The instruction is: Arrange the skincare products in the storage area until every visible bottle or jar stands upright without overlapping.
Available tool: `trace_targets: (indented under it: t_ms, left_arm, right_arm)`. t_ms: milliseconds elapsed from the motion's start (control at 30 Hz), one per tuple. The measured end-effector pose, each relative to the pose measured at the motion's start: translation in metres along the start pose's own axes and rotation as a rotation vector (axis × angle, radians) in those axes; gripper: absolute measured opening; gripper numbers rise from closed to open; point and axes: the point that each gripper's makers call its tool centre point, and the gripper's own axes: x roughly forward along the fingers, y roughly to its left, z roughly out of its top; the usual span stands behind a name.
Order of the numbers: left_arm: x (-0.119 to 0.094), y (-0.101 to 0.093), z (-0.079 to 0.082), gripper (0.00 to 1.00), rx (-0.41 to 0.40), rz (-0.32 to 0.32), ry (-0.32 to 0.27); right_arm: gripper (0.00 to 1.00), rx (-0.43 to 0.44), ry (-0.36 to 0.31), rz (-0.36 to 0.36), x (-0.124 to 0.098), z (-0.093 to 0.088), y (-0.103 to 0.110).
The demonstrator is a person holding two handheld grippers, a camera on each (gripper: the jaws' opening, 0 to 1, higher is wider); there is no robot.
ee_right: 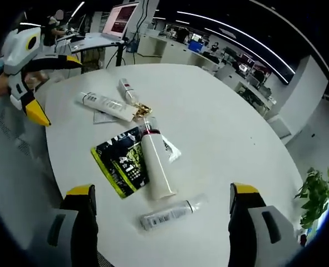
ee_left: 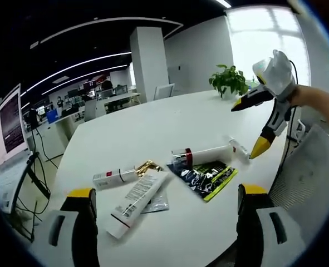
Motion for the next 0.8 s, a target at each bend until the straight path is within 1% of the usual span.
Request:
trace_targets:
  t_ms: [167, 200, 367, 467, 700, 800]
  left_arm:
    - [0.001, 0.001, -0.001, 0.99, 0.000, -0.002, 0.002]
    - [0.001, 0.001, 0.000, 0.99, -0.001, -0.003, 0.001]
    - [0.003, 0.001, -0.002, 0.99, 0.004, -0.007, 0.007]
    - [0.003, 0.001, -0.003, 0.99, 0.010, -0.007, 0.011]
    - [0.003, 0.001, -0.003, 0.99, 0.005, -0.008, 0.010]
    - [0.003, 0.001, -0.004, 0.99, 0.009, -0.010, 0.013]
  right_arm:
    - [0.96, -0.014, 0.019, 0.018, 0.007, 0.000, 0.002]
    - [0.95, -0.018, 0.022, 0.024, 0.008, 0.000, 0.005]
    - [0.94, -0.025, 0.030, 0.031, 0.014, 0.001, 0.004]
    - [0.94, -0.028, 0.034, 0.038, 0.020, 0.003, 0.001]
    - [0.90, -0.025, 0.043, 0.062, 0.031, 0.008, 0.003]
    - [0.89, -0.027, 0.052, 0.084, 0.034, 0.009, 0.006]
